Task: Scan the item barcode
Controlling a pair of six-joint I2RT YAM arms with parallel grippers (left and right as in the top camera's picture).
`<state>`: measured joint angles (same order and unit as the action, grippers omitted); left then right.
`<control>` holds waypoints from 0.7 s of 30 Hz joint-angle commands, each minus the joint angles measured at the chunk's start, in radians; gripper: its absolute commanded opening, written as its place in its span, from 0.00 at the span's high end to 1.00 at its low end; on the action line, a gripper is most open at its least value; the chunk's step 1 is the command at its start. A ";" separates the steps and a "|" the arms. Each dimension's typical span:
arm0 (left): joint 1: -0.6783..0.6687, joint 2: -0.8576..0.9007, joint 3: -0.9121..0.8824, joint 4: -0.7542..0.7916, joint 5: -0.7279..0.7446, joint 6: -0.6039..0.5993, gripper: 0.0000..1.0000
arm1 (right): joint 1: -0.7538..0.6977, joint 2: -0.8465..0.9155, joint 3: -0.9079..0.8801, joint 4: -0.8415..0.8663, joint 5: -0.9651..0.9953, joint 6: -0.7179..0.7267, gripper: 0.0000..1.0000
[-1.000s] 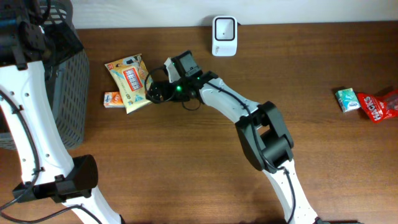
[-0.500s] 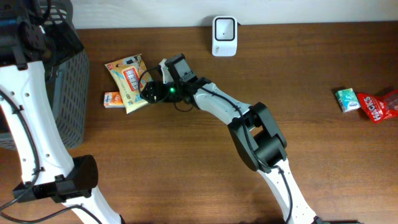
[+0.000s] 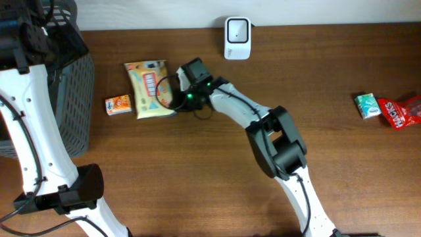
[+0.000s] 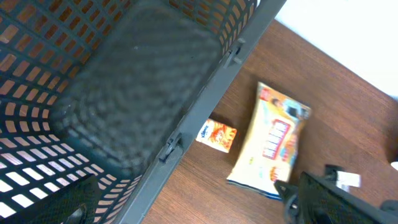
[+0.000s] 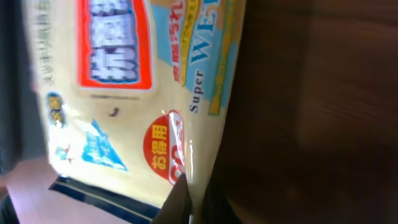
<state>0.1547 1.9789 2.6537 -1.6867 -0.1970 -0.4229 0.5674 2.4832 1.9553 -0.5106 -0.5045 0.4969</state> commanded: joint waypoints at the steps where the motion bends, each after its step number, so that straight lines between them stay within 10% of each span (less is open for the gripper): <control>1: 0.003 0.008 -0.002 -0.001 0.003 0.013 0.01 | -0.065 -0.174 0.040 -0.218 0.282 -0.176 0.96; 9: 0.003 0.008 -0.003 -0.002 0.003 0.013 0.01 | -0.053 -0.508 0.042 -0.573 1.003 -0.330 0.96; 21: 0.003 0.008 -0.003 -0.002 0.047 0.023 0.01 | -0.023 -0.355 0.041 -1.025 1.085 -0.255 0.96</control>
<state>0.1547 1.9789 2.6537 -1.6871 -0.1608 -0.4191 0.5373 2.0686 1.9980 -1.4895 0.5388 0.1860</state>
